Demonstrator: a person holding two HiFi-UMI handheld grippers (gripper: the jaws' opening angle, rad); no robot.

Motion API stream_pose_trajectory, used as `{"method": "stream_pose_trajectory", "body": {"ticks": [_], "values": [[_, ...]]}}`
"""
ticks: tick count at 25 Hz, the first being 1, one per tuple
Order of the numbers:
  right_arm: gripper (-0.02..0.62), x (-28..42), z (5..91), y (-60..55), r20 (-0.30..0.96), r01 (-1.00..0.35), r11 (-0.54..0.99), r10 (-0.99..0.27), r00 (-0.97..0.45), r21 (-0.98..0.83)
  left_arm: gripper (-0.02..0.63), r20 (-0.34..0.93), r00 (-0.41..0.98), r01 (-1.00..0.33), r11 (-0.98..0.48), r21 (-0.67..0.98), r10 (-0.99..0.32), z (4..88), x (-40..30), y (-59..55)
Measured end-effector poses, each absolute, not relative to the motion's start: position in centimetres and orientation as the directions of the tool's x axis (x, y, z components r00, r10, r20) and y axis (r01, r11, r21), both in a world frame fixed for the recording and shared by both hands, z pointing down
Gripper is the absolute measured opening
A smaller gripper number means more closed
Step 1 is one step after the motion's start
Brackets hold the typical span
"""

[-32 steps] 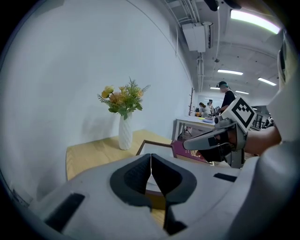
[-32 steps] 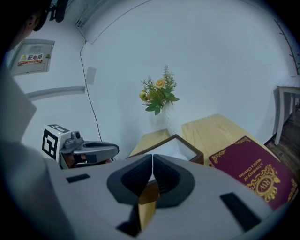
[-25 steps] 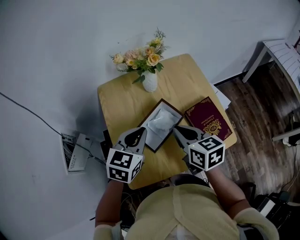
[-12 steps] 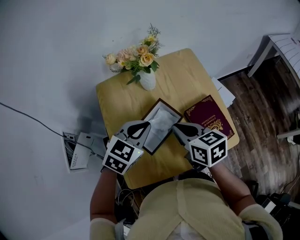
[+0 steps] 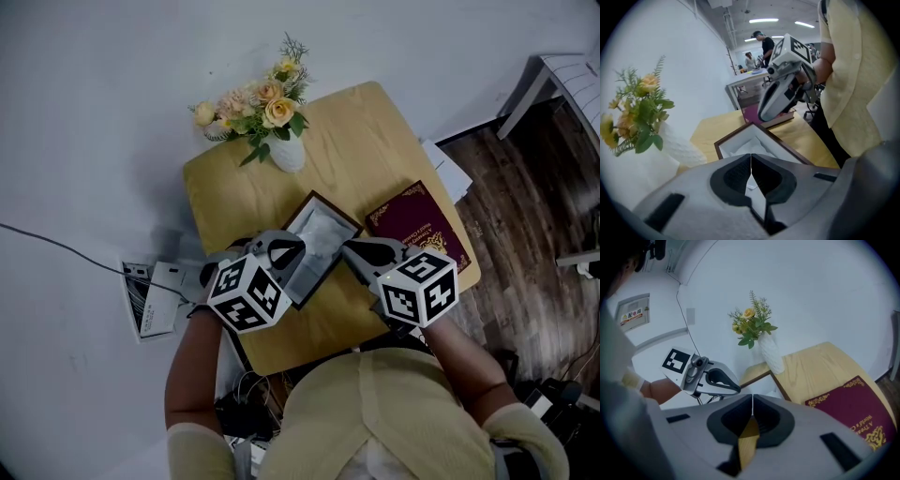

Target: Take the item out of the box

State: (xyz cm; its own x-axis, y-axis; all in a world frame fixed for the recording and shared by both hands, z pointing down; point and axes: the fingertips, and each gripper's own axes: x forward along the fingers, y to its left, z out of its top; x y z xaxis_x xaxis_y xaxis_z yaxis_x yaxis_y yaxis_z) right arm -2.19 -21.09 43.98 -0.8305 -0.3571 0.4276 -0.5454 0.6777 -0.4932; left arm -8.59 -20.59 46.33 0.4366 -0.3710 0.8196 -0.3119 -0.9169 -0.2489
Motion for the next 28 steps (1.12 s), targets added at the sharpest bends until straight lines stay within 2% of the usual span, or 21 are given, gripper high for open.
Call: {"method": "stream_pose_trajectory", "body": {"ticks": [7,17,18,20,25,28], "values": [[0.031,-2.0,44.6,-20.9,0.441,-0.53,0.683,-0.325,-0.837,-0.503,0.021,0.885,0.404,-0.108,-0.973,-0.206,-0.232,47.9,-7.6,-20.2],[0.031,-1.4,45.2,-20.3,0.45,-0.526,0.672,-0.307,-0.838,-0.521,0.026,0.929,0.308,0.159,-0.952,-0.263,-0.205,49.6,-7.9,-20.3],[0.031,-1.4,45.3,-20.2,0.451,-0.526,0.672,-0.306,-0.838,-0.522,0.031,0.932,0.301,0.186,-0.947,-0.263,-0.2,49.7,-7.7,-20.3],[0.031,-1.4,45.3,-20.1,0.452,-0.522,0.673,-0.3,-0.84,-0.523,0.086,0.941,0.291,0.23,-0.941,-0.246,-0.175,50.1,-7.4,-19.9],[0.031,-1.6,45.3,-19.8,0.452,-0.511,0.68,-0.285,-0.845,-0.526,0.098,0.963,0.227,0.347,-0.912,-0.22,-0.146,51.5,-7.3,-19.3],[0.031,-1.5,45.5,-19.7,0.455,-0.512,0.673,-0.282,-0.845,-0.533,0.127,0.973,0.183,0.391,-0.898,-0.2,-0.137,52.1,-7.6,-19.5]]}}
